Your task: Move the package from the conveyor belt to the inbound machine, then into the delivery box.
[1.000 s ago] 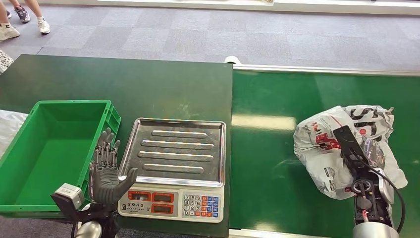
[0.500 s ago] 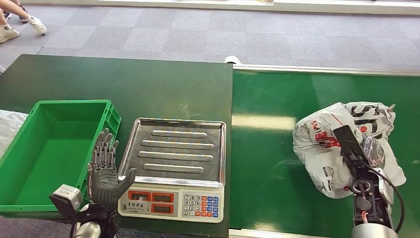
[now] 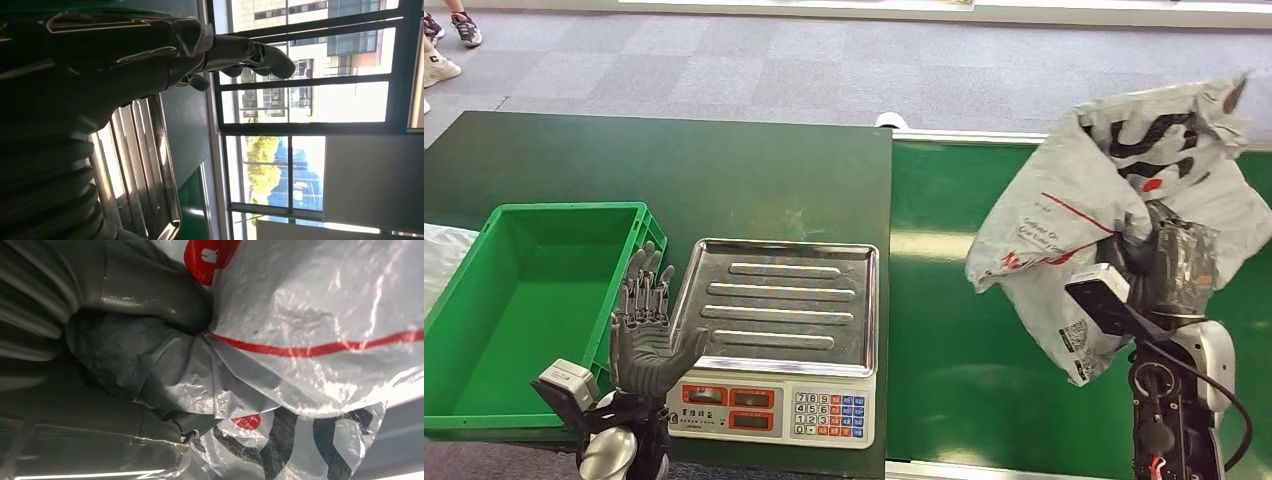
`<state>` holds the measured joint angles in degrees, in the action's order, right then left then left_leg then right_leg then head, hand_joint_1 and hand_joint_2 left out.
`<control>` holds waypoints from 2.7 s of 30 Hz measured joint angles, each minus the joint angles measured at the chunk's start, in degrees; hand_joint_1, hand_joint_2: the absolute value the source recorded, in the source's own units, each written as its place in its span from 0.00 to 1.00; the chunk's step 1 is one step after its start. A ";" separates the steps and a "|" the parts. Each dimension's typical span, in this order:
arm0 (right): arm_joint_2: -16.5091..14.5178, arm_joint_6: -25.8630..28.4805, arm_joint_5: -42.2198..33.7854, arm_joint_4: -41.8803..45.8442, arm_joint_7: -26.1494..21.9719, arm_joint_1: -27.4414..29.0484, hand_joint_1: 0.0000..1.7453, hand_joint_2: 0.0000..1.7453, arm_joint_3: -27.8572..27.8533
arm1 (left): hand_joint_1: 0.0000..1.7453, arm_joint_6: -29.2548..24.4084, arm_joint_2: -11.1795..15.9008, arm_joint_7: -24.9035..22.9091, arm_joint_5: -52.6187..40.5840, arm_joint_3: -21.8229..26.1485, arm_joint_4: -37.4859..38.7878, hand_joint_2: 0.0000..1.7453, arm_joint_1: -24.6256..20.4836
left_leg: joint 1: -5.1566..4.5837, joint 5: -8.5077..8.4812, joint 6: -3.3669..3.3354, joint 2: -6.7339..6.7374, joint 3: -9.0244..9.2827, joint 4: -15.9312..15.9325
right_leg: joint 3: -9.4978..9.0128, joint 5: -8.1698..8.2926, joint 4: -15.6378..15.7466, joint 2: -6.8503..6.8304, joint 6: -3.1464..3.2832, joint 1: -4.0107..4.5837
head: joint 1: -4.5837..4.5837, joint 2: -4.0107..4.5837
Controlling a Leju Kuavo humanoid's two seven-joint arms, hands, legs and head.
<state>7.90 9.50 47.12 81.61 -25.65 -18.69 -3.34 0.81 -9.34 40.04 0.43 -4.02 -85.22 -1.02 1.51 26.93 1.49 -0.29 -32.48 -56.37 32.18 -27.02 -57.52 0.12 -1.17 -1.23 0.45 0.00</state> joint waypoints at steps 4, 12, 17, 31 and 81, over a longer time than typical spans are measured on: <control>-0.69 -0.03 1.25 0.94 2.13 -3.18 1.00 1.00 9.54 | 0.00 -0.18 0.30 0.00 1.10 -1.01 1.20 1.00 -1.22 | 0.01 -0.06 0.01 -0.03 0.07 0.00 | -0.02 0.01 0.00 -0.03 0.01 0.01 | 0.01 0.00; -0.54 0.30 1.77 0.46 1.96 -4.85 1.00 1.00 19.32 | 0.00 -0.11 0.93 -0.01 1.54 -1.98 2.37 1.00 -1.56 | 0.00 -0.05 0.01 -0.05 -0.05 0.00 | 0.06 0.01 0.00 -0.04 0.01 0.00 | 0.00 0.00; -0.34 -1.46 1.67 -2.45 1.54 -7.30 1.00 1.00 24.76 | 0.00 -2.92 1.14 0.00 0.72 -2.83 3.00 1.00 -2.30 | 0.01 -0.06 0.01 -0.04 -0.04 0.00 | 0.06 0.02 -0.01 -0.03 0.02 0.01 | 0.00 0.00; -3.63 -10.96 -1.06 -28.60 -0.91 -23.06 1.00 1.00 41.09 | 0.00 -8.48 1.26 0.00 0.41 -3.68 1.48 1.00 -2.38 | 0.01 -0.09 0.00 -0.05 -0.07 -0.01 | 0.09 0.04 -0.03 -0.04 0.03 0.02 | -0.01 0.00; -12.34 -12.96 -8.93 -47.30 -5.38 -31.62 0.00 1.00 60.10 | 0.00 -30.28 3.88 0.00 -4.21 -7.63 -12.39 1.00 0.48 | 0.06 -0.09 0.00 -0.06 -0.07 -0.01 | 0.10 0.03 -0.04 -0.04 0.03 0.08 | -0.03 0.00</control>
<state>-4.44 -3.46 38.19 34.32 -31.02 -50.31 56.76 -29.46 -5.46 40.04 -3.78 -11.65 -97.61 -0.53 1.56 26.84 1.50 -0.35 -32.54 -56.38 32.27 -26.98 -57.55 0.07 -1.13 -1.16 0.42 0.00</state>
